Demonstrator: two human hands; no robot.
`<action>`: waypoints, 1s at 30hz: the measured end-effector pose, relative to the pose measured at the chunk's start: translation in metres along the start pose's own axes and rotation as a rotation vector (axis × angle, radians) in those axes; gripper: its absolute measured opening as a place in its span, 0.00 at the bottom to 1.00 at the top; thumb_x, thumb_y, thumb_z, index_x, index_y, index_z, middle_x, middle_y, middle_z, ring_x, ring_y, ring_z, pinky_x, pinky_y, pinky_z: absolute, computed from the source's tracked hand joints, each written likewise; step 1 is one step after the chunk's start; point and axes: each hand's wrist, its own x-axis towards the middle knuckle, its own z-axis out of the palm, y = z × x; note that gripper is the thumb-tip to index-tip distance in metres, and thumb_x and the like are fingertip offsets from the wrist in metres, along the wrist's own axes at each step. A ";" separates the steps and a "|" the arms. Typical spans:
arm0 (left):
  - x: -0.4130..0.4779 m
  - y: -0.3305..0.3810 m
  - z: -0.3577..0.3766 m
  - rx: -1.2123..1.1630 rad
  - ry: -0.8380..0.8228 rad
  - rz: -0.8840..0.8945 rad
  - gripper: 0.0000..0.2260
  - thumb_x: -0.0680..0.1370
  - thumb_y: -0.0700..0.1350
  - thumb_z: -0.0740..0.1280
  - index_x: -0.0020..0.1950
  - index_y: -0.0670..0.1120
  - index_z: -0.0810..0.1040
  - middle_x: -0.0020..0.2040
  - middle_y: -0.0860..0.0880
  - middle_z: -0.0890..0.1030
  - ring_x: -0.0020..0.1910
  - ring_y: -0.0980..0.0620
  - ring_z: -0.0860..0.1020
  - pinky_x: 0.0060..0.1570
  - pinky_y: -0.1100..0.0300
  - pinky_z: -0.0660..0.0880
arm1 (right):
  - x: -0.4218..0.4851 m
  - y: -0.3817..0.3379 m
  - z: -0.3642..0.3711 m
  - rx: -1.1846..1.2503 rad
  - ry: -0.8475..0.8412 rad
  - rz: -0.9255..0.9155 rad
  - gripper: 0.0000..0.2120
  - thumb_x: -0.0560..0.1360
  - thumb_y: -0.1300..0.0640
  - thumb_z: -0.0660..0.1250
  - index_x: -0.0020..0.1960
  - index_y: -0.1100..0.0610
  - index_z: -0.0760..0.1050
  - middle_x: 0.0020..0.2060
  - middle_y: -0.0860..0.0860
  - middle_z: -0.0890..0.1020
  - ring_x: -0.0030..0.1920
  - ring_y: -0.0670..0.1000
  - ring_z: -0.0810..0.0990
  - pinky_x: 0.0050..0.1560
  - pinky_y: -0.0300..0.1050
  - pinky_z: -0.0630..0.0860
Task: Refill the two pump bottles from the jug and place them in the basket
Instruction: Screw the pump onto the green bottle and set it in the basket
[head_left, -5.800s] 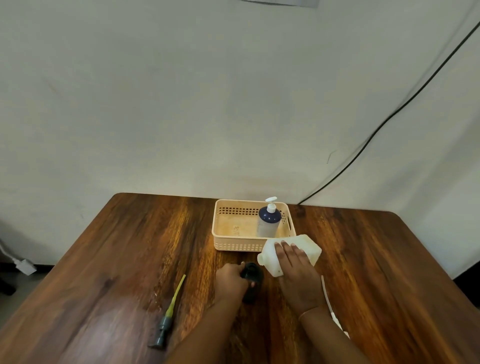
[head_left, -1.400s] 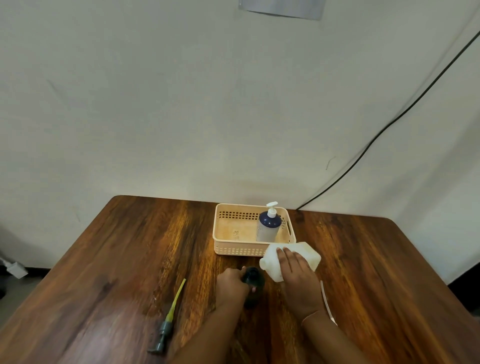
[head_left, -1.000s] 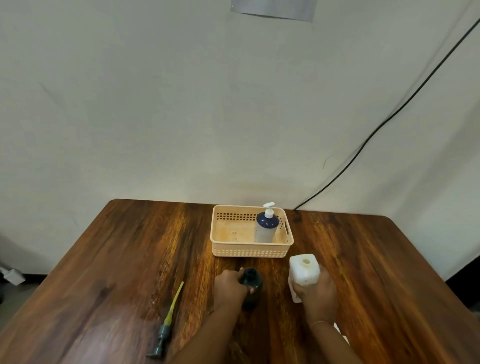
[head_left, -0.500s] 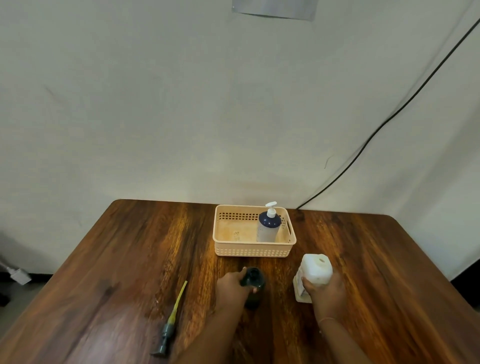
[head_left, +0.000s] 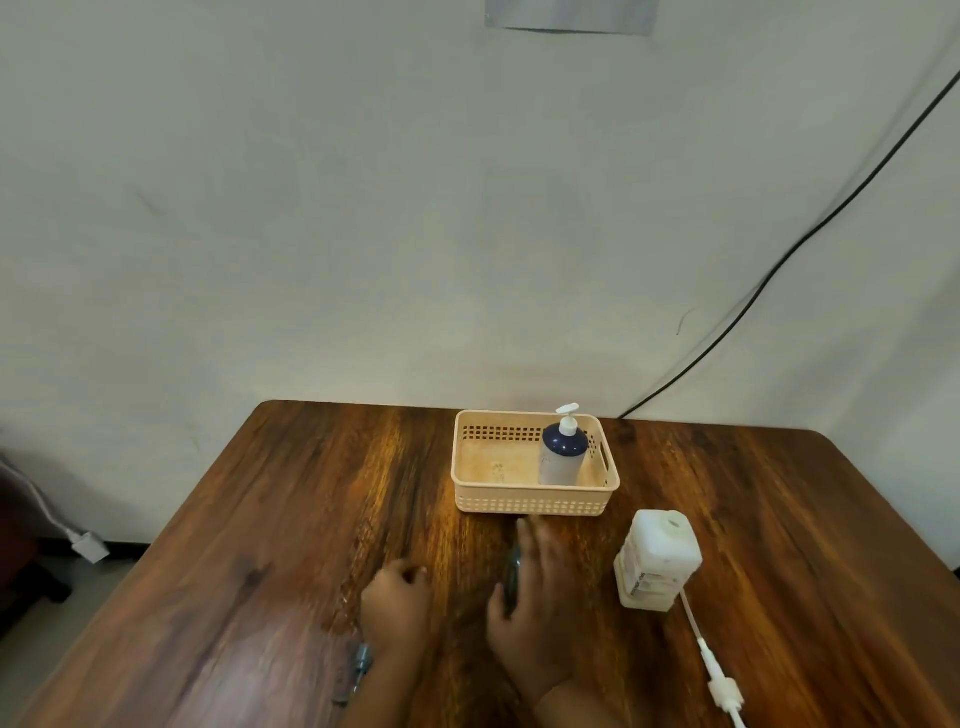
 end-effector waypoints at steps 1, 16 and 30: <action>0.005 -0.012 -0.005 0.055 0.034 -0.038 0.09 0.74 0.45 0.68 0.53 0.45 0.83 0.46 0.45 0.84 0.46 0.45 0.80 0.44 0.57 0.75 | -0.004 -0.013 0.009 0.076 -0.190 0.002 0.36 0.71 0.59 0.65 0.74 0.48 0.52 0.75 0.47 0.56 0.74 0.47 0.52 0.73 0.46 0.57; 0.007 -0.053 -0.012 0.184 -0.187 -0.155 0.10 0.71 0.42 0.68 0.51 0.43 0.82 0.47 0.42 0.84 0.47 0.45 0.81 0.46 0.57 0.77 | -0.032 -0.036 0.060 0.338 -0.948 0.191 0.25 0.73 0.63 0.61 0.69 0.58 0.65 0.68 0.58 0.69 0.68 0.56 0.67 0.68 0.43 0.65; 0.007 0.085 -0.012 -0.141 -0.296 0.147 0.07 0.74 0.45 0.70 0.44 0.42 0.83 0.40 0.44 0.84 0.41 0.49 0.83 0.45 0.53 0.81 | 0.063 -0.016 -0.033 0.495 -0.426 0.164 0.19 0.73 0.68 0.63 0.62 0.56 0.74 0.58 0.48 0.77 0.58 0.42 0.73 0.51 0.24 0.69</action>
